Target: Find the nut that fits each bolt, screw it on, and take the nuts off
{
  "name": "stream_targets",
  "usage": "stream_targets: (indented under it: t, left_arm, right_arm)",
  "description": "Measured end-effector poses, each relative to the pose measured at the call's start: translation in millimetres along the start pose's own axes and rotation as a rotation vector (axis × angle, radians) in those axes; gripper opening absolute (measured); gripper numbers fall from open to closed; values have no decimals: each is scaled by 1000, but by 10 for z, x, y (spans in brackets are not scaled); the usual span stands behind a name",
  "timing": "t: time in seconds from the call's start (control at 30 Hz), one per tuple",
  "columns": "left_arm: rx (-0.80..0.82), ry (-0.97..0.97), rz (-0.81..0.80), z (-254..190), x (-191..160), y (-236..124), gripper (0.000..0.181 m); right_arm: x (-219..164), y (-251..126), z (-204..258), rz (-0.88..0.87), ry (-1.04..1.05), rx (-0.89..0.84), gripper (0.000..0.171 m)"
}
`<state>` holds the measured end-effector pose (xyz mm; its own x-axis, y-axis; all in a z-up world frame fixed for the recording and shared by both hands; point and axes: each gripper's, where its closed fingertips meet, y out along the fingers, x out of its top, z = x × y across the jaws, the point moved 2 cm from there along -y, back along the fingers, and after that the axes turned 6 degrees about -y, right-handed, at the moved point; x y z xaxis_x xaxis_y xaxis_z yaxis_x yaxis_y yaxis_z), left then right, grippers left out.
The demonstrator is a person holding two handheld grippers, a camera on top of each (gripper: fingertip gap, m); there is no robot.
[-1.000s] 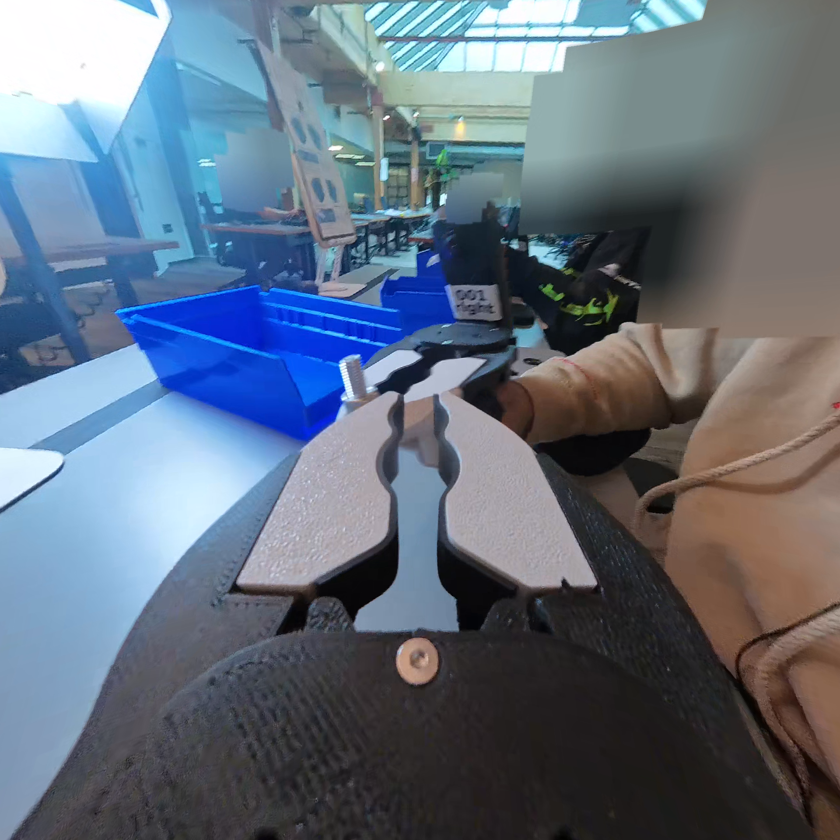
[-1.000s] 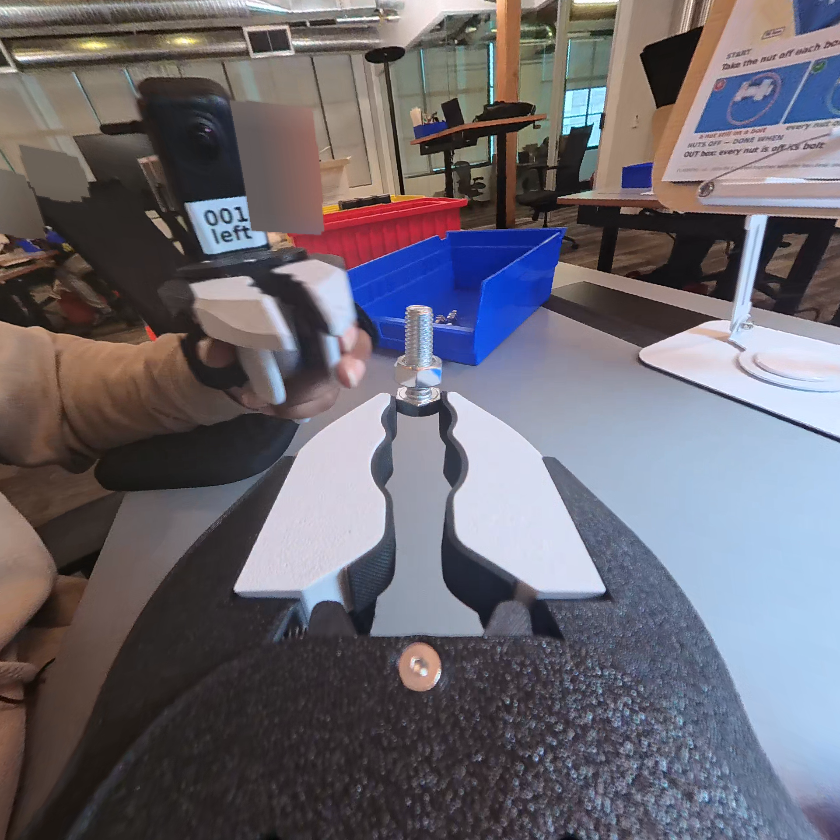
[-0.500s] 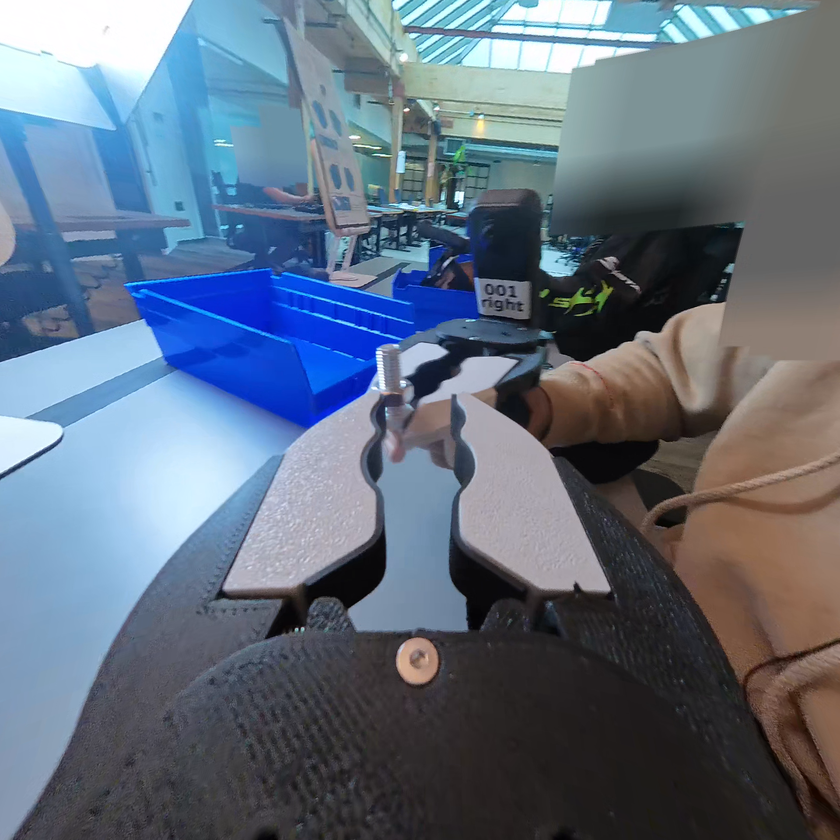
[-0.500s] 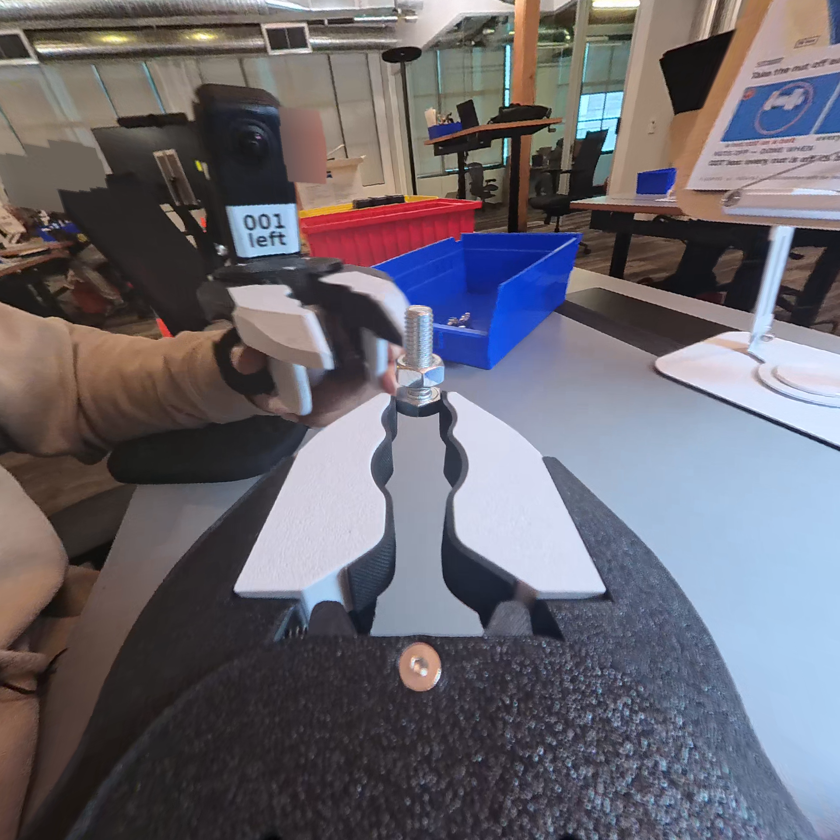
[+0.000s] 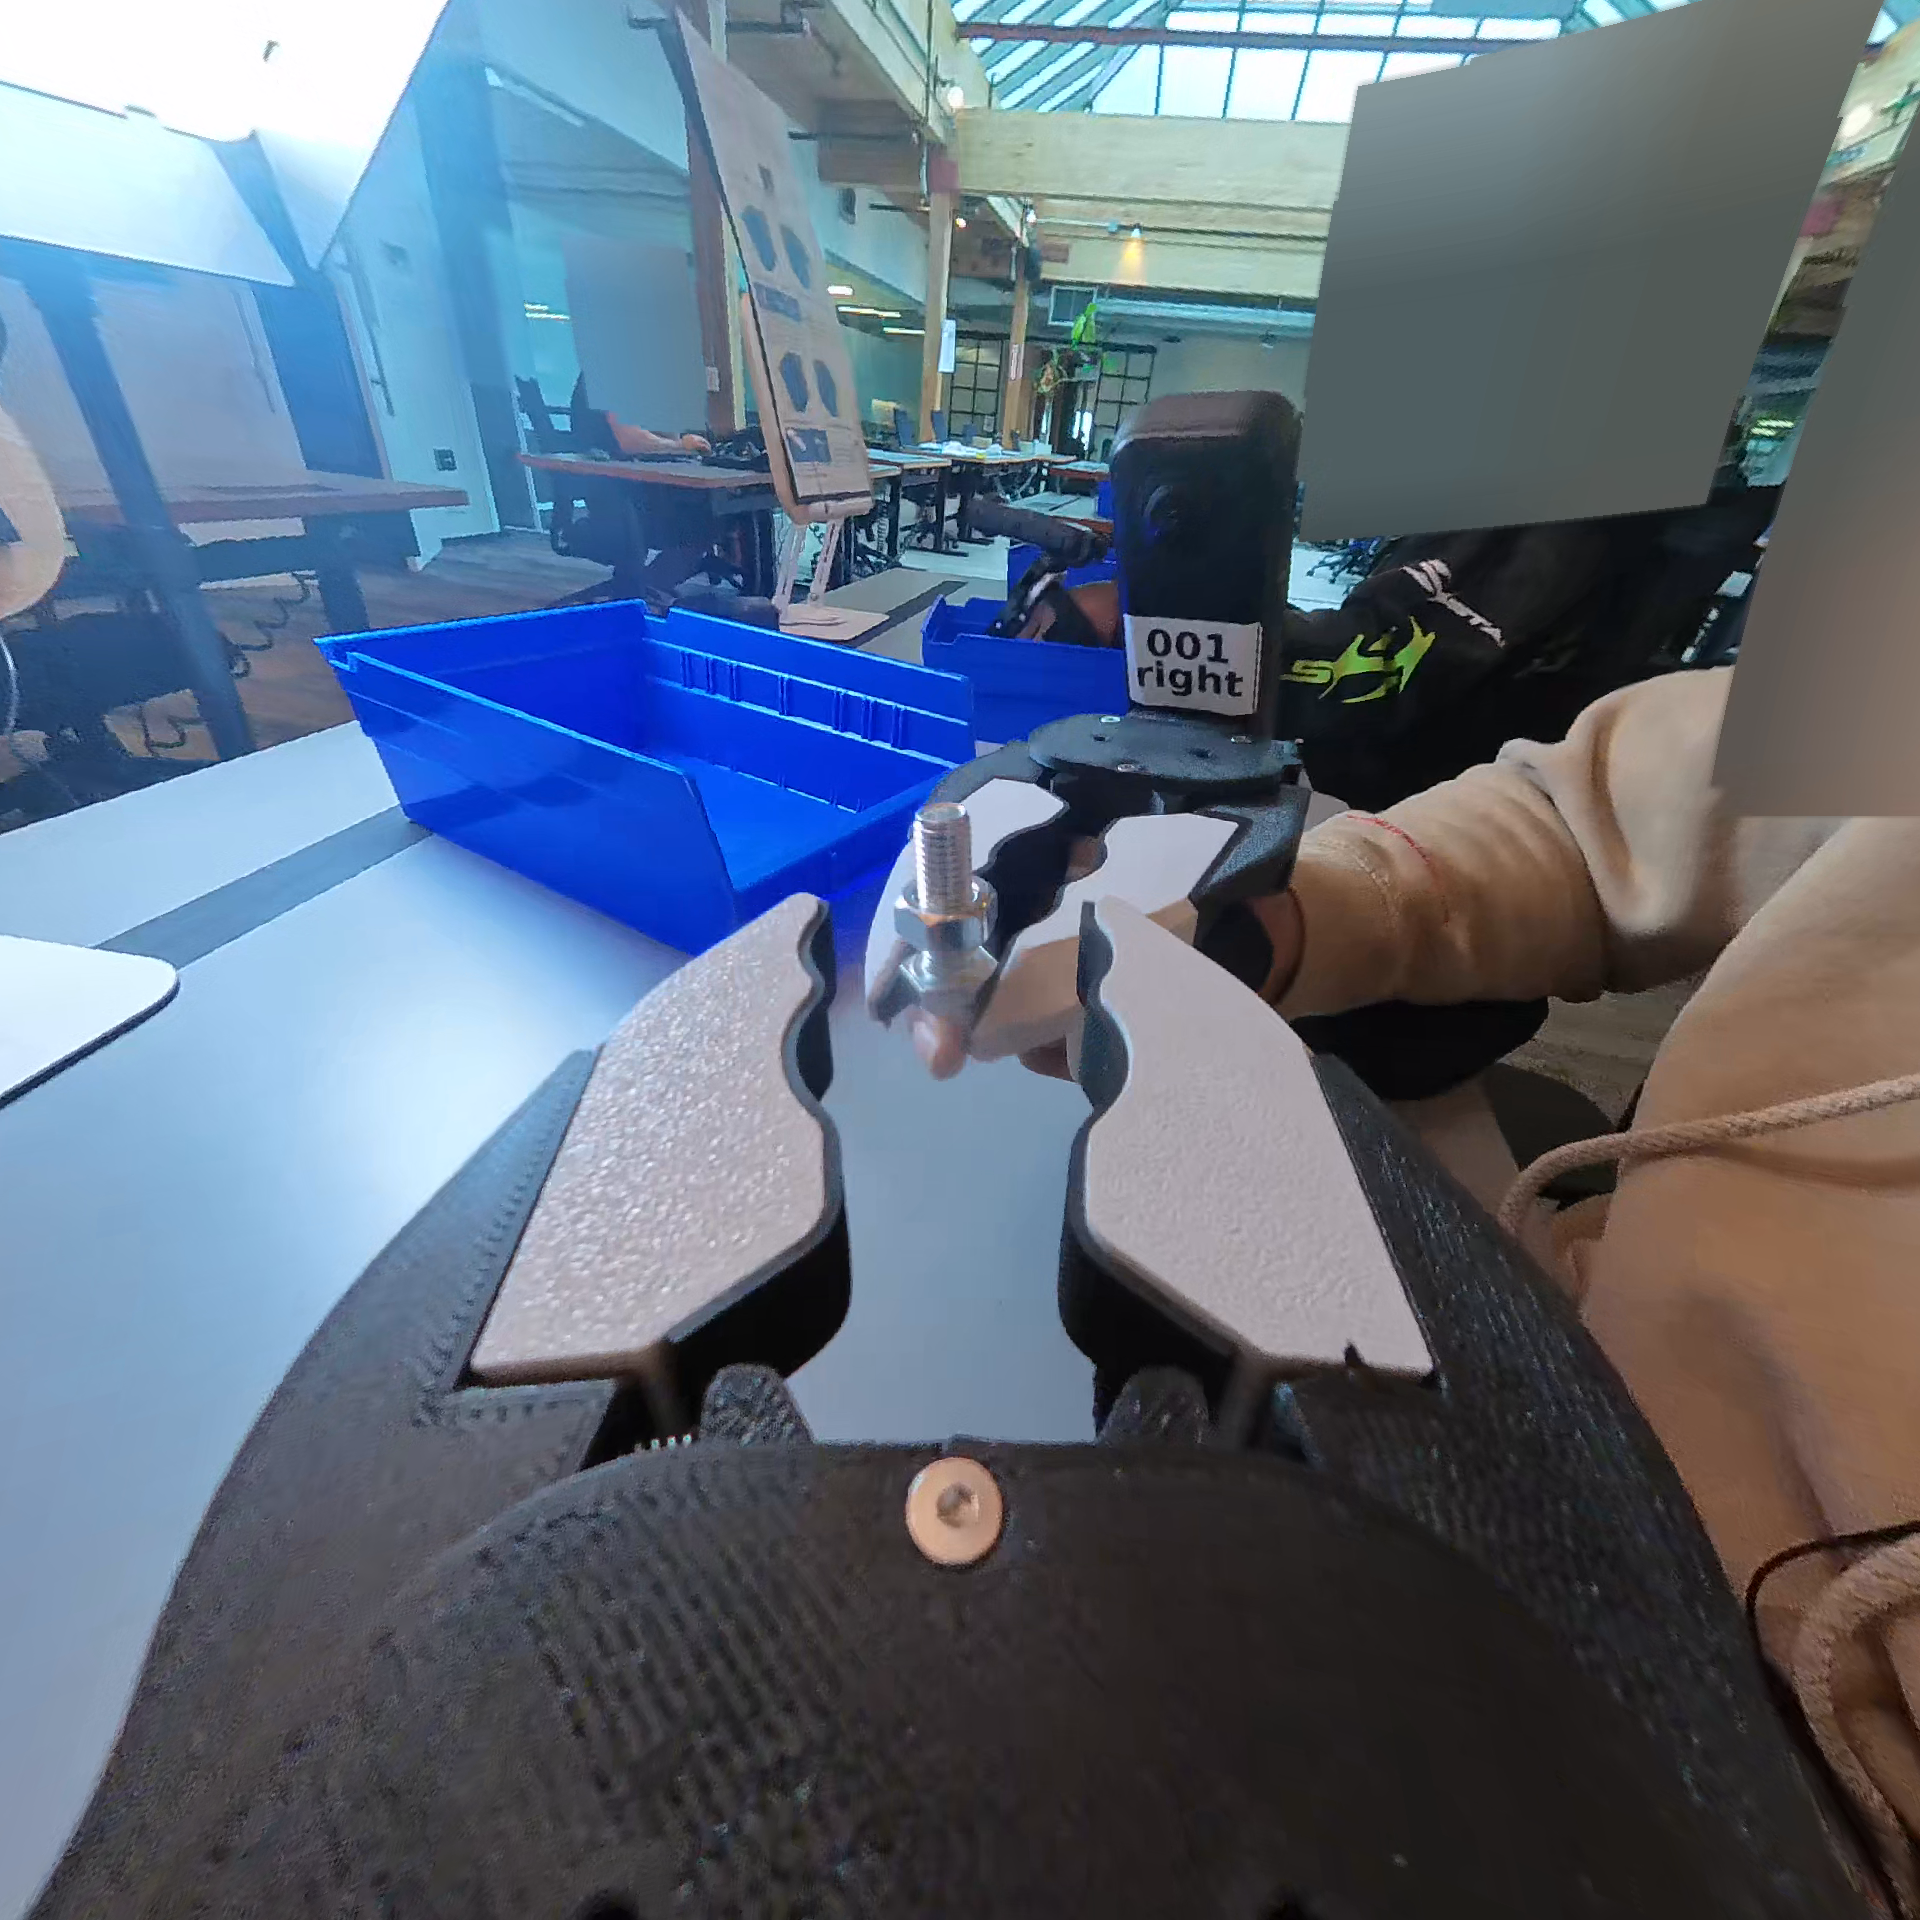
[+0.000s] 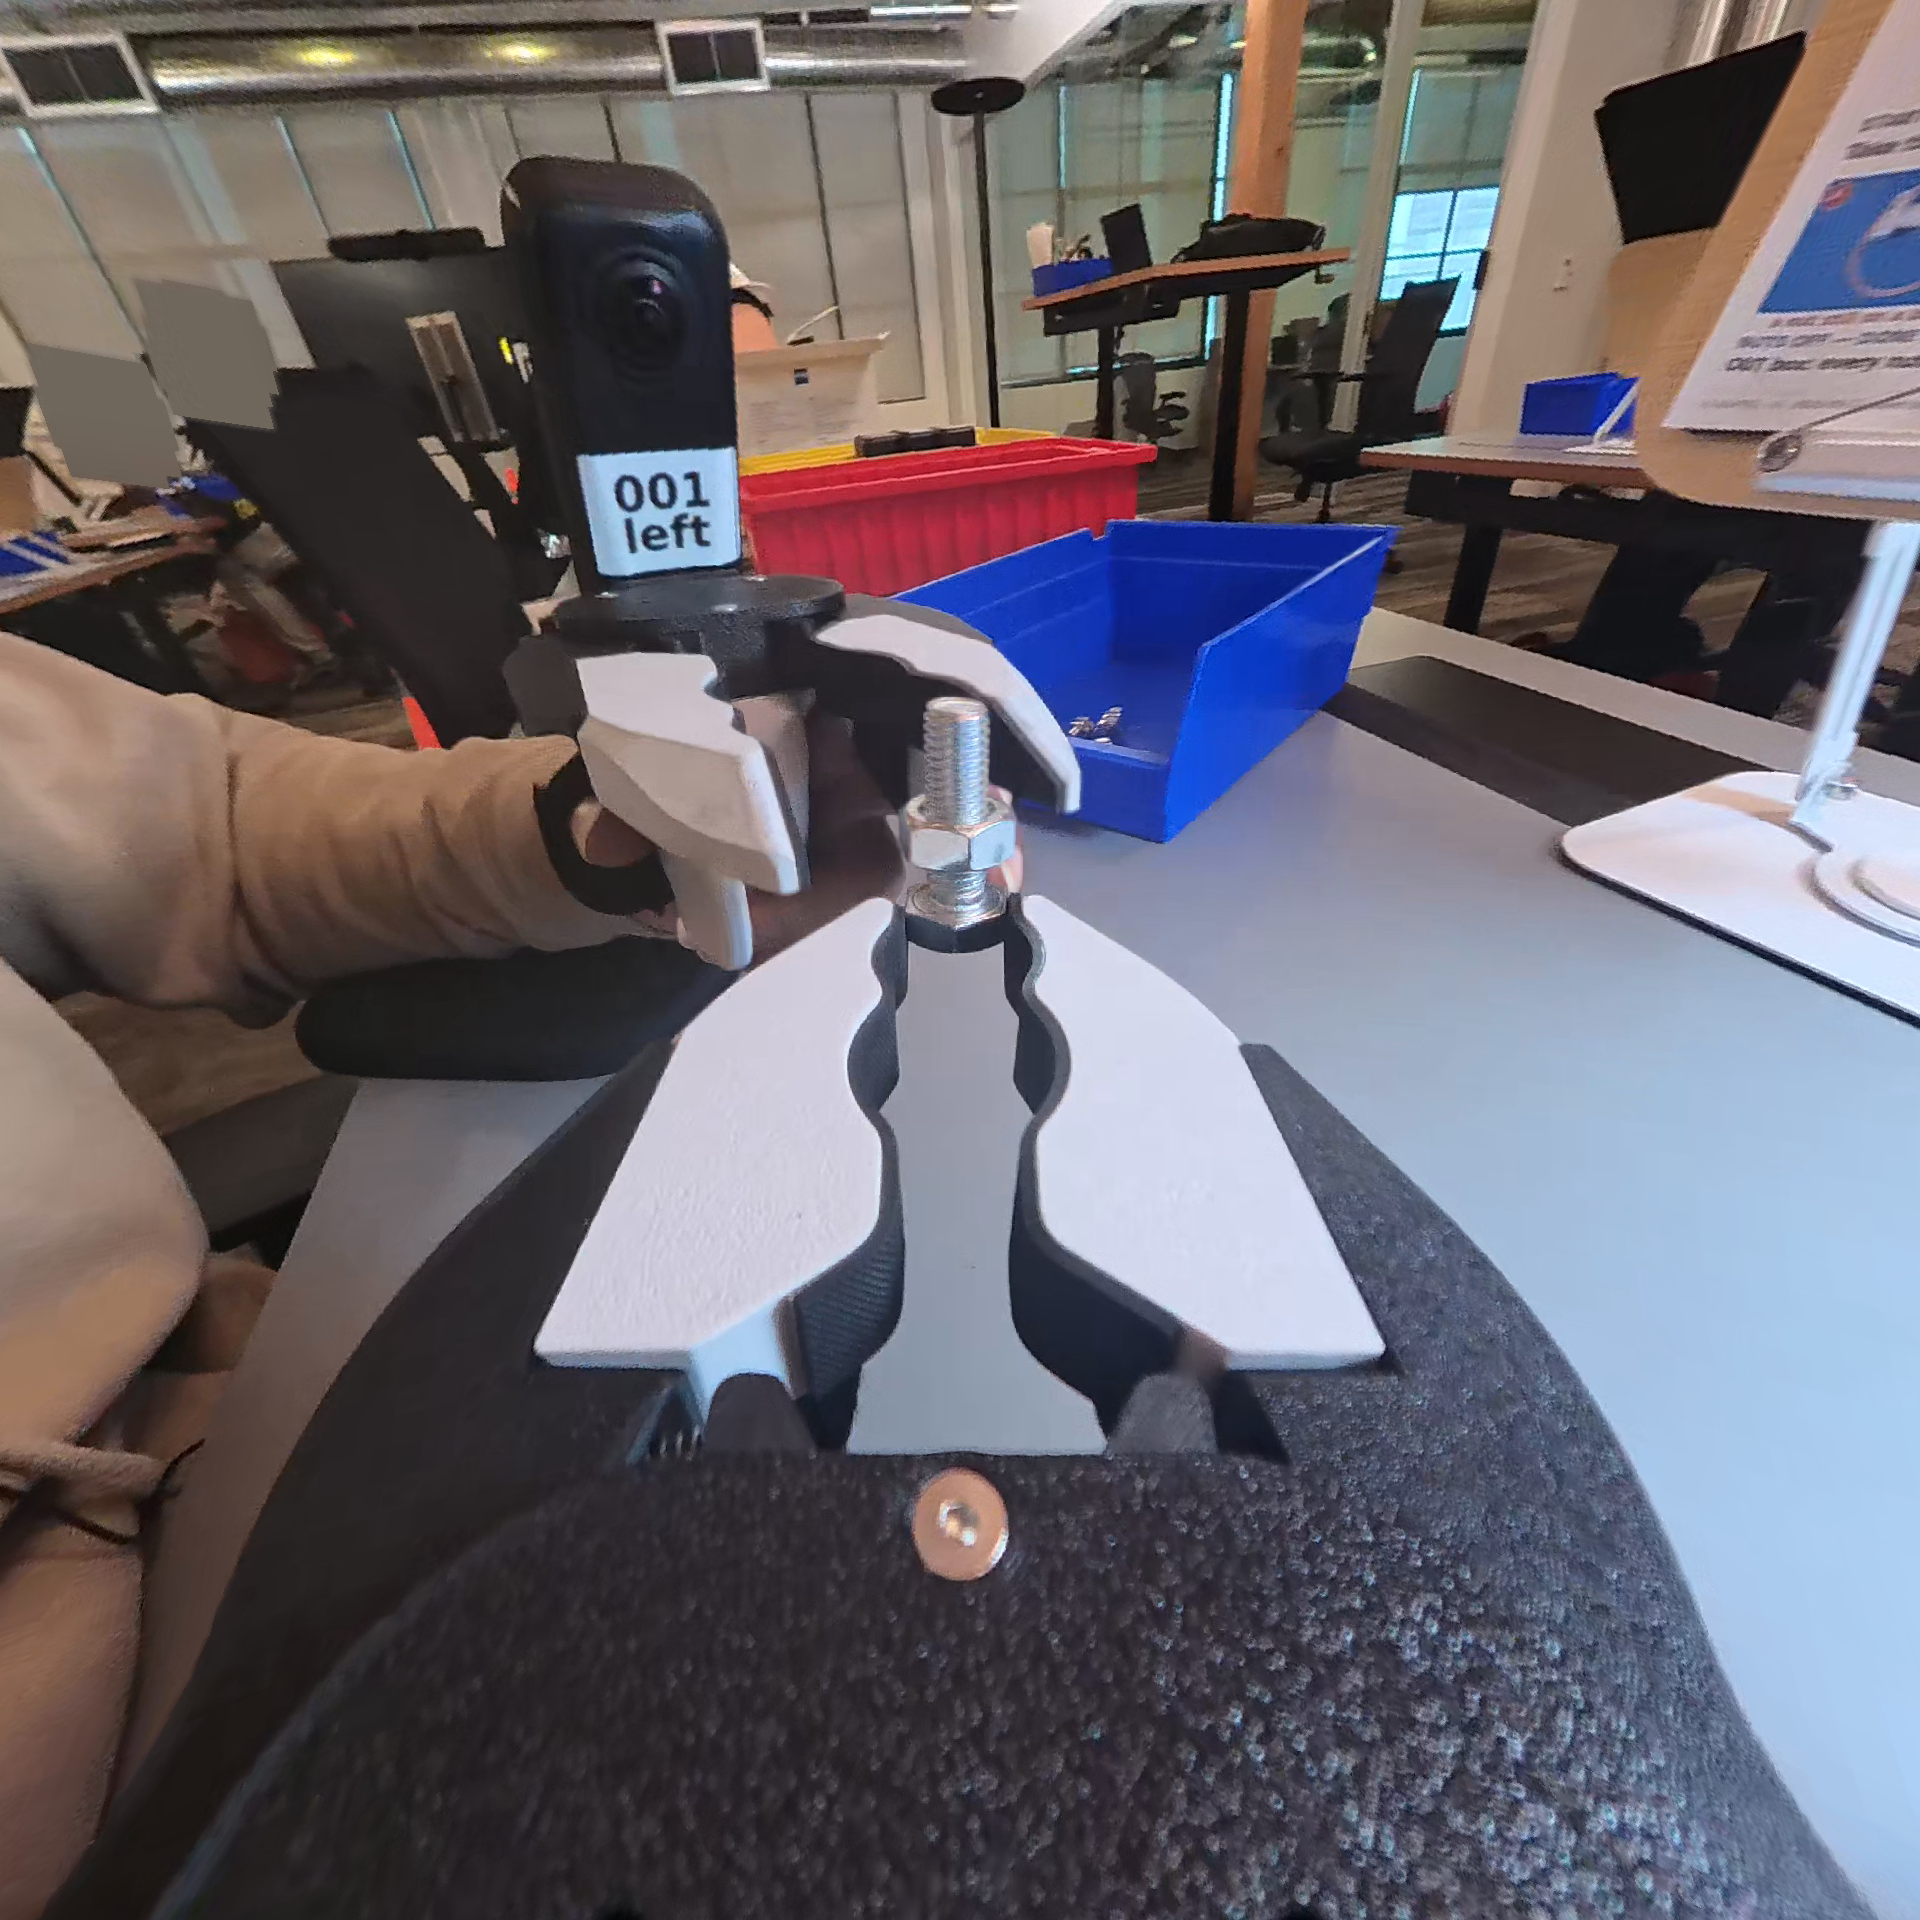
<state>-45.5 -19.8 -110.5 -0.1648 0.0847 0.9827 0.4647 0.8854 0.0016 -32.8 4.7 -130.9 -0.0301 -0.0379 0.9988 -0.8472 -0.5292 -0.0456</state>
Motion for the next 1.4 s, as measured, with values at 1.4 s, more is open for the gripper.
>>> stream_targets:
  t: [1.4]
  left_arm:
    - [-79, 66, 27, -155, 56, -72, 8]
  right_arm:
    - [-9, -57, -145, 29, 71, -42, 18]
